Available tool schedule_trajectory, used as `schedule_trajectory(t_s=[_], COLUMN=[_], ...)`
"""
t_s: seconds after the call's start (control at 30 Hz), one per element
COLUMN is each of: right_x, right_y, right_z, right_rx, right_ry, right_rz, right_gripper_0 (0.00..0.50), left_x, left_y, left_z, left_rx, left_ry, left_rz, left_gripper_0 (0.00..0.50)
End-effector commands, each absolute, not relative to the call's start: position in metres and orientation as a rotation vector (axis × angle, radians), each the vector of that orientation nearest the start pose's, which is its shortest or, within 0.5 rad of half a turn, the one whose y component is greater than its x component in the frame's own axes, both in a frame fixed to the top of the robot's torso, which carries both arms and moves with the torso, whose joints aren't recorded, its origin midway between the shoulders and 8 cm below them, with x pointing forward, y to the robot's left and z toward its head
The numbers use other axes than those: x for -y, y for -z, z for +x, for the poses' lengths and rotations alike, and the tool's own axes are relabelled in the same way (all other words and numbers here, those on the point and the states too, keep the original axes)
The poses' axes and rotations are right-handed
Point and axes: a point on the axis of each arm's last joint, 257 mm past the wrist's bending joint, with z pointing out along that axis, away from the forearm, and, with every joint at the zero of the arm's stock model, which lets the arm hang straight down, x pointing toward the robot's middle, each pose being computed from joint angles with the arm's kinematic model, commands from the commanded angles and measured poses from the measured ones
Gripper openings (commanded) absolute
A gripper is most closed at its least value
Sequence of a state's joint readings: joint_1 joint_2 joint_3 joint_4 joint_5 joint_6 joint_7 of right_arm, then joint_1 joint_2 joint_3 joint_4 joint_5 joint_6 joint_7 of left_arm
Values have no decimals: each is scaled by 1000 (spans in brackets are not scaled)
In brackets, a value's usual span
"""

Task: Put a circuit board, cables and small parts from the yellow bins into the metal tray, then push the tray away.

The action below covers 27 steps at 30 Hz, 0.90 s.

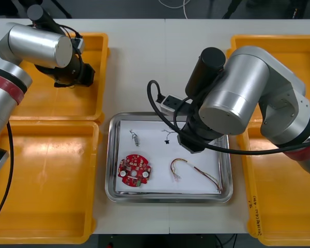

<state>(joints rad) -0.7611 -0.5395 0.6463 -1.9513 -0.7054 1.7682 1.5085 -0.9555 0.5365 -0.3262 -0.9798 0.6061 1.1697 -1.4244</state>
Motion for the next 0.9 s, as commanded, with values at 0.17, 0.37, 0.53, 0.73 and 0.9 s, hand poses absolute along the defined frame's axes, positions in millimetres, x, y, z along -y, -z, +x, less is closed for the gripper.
schedule_trajectory(t_s=[0.17,0.37,0.53,0.73,0.9], right_x=[52,56,62,65,66], right_y=[218,229,236,244,248], right_z=[435,441,448,454,457], right_rx=[-2319,-2306,-2321,-2314,-2308], right_ry=[115,171,174,175,174], right_rz=[-1401,-1421,-1407,-1395,-1383], right_gripper_0=[0,0,0,0,0], left_x=[-228,-229,-229,-237,-239], left_y=[170,170,170,168,155], left_z=[664,665,665,661,655], left_rx=[-2403,-2397,-2397,-2423,-2453], left_ry=[-62,-63,-63,-72,-57], left_rz=[376,378,378,372,365], left_gripper_0=[500,500,500,500,500])
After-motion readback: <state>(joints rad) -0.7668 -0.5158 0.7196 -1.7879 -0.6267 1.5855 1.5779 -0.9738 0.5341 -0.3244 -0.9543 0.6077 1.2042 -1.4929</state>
